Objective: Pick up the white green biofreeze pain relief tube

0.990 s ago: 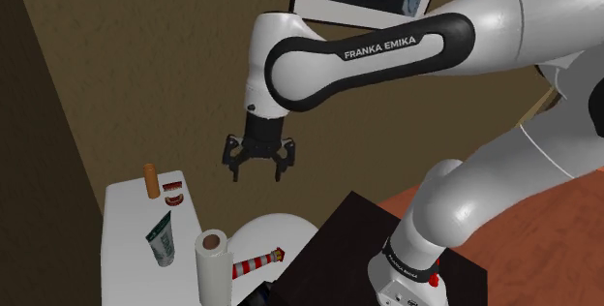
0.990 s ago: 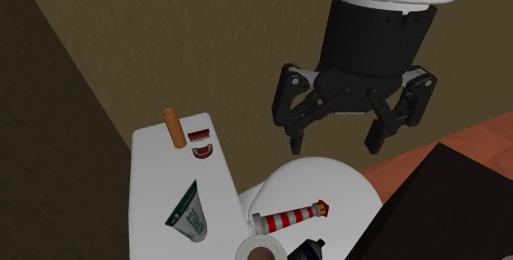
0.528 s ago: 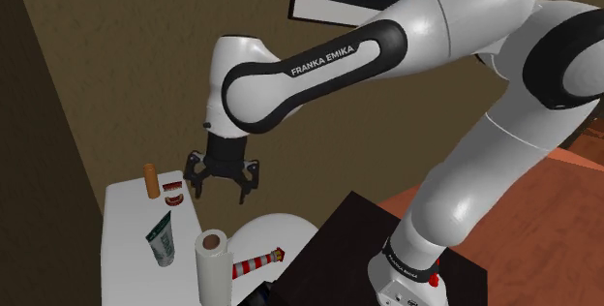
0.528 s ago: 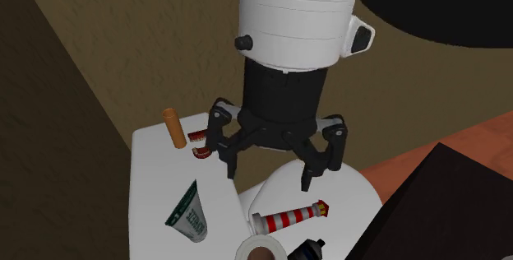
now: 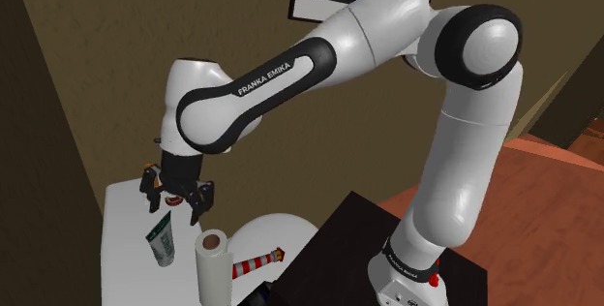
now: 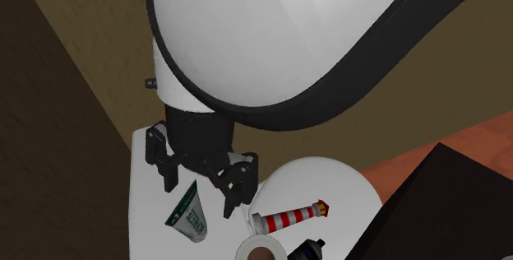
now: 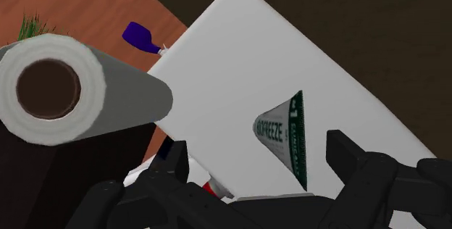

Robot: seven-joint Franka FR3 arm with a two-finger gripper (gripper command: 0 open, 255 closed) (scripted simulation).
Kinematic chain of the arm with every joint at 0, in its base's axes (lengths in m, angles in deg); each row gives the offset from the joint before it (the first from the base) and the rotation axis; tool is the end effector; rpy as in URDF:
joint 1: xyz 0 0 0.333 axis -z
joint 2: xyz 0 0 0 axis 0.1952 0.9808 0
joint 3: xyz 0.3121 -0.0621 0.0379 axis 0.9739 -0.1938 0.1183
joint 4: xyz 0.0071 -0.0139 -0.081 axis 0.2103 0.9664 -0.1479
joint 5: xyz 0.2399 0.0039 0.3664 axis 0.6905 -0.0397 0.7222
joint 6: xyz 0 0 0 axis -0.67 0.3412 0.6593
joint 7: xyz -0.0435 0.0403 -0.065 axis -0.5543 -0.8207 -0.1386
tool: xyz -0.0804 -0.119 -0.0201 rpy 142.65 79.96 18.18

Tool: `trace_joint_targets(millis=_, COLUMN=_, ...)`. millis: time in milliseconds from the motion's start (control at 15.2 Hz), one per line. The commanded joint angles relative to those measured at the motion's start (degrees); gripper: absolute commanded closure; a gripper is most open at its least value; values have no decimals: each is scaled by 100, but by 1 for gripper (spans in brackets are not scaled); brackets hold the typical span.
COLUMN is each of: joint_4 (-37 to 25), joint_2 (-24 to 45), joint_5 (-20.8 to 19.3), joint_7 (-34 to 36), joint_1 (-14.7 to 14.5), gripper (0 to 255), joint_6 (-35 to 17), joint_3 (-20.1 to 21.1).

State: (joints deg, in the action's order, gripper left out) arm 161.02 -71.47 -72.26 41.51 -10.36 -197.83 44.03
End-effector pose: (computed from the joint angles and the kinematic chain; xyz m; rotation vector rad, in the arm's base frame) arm 0.5003 0.3558 0.2817 -2.4904 1.5604 0.3199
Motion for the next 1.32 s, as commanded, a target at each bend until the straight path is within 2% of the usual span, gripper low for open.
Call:
trace_joint_targets(millis=0, joint_4=-277, joint_2=455, joint_5=-169, joint_7=451, joint_1=-157, gripper=0, joint_6=-220, joint_3=-77)
trace_joint_targets(millis=198, joint_4=-704, joint_2=973, joint_5=-344, joint_7=889, joint_1=-380, gripper=0, joint_6=-370, joint_3=-236)
trace_joint_targets(millis=660, joint_4=-604, joint_2=1378, joint_5=-501, joint_7=876, joint_1=-502, gripper=0, joint_6=-842, joint_3=-363)
trace_joint_targets(millis=792, joint_4=-604, joint_2=1378, joint_5=-500, joint_7=876, joint_1=-503, gripper=0, joint_6=-842, joint_3=-363)
trace_joint_targets(millis=858, joint_4=-599, joint_2=1370, joint_5=-497, joint_7=875, joint_1=-501, gripper=255, joint_6=-840, joint_3=-360)
trace_joint_targets(millis=1254, joint_4=-594, joint_2=1363, joint_5=-493, joint_7=873, joint_1=-497, gripper=255, joint_6=-838, joint_3=-357)
